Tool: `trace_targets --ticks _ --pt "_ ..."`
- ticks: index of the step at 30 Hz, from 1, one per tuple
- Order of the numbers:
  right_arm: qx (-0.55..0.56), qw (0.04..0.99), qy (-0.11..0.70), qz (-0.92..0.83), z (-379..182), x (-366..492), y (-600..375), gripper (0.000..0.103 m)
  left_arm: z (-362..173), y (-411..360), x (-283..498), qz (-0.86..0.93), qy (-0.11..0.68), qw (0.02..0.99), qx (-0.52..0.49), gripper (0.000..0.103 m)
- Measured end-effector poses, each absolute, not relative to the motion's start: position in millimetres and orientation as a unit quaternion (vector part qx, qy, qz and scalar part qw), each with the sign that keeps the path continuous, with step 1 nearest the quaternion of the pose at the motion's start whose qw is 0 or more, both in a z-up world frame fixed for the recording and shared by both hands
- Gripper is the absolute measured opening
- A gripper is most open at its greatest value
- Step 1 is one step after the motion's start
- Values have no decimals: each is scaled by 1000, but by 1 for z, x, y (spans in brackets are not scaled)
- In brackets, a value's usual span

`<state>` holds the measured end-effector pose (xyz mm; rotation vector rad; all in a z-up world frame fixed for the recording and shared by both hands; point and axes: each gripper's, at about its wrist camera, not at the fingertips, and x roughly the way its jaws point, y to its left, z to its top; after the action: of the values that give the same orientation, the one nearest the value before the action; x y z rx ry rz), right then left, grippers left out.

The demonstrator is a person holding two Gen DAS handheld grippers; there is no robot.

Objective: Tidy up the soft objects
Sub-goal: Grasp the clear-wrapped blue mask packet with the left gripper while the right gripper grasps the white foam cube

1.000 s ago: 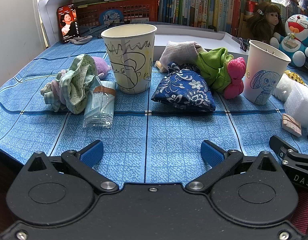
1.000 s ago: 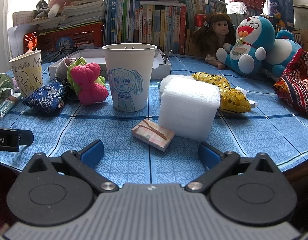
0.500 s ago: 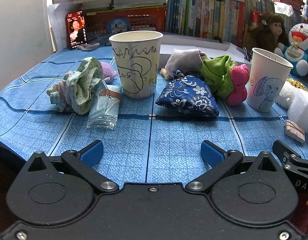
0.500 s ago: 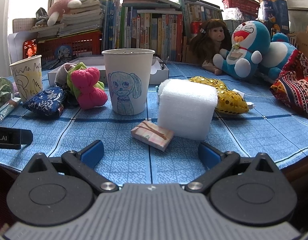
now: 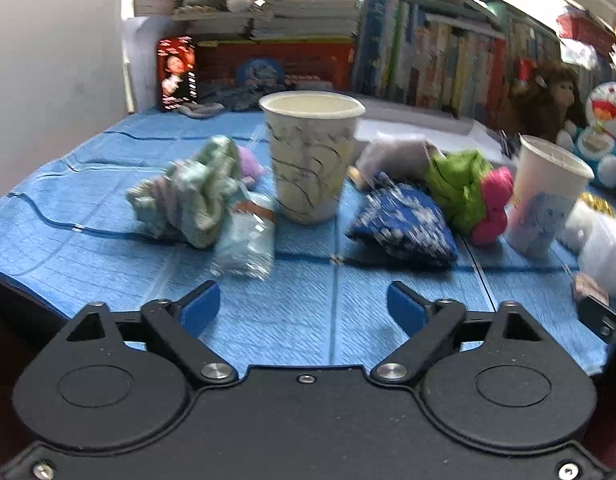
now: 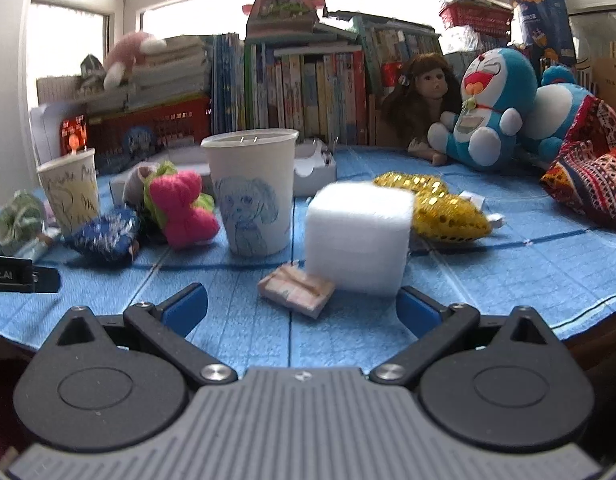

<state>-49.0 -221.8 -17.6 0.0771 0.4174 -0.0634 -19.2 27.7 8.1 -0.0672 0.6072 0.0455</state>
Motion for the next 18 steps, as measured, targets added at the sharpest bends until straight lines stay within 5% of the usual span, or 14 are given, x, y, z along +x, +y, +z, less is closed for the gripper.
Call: trace_targets --ticks 12,18 --pt "37 983 164 -66 1 -44 -243 102 17 55 3 49 289 955 -43 55" --pt "57 980 179 -73 -3 -31 -253 98 10 64 17 52 302 950 -58 51"
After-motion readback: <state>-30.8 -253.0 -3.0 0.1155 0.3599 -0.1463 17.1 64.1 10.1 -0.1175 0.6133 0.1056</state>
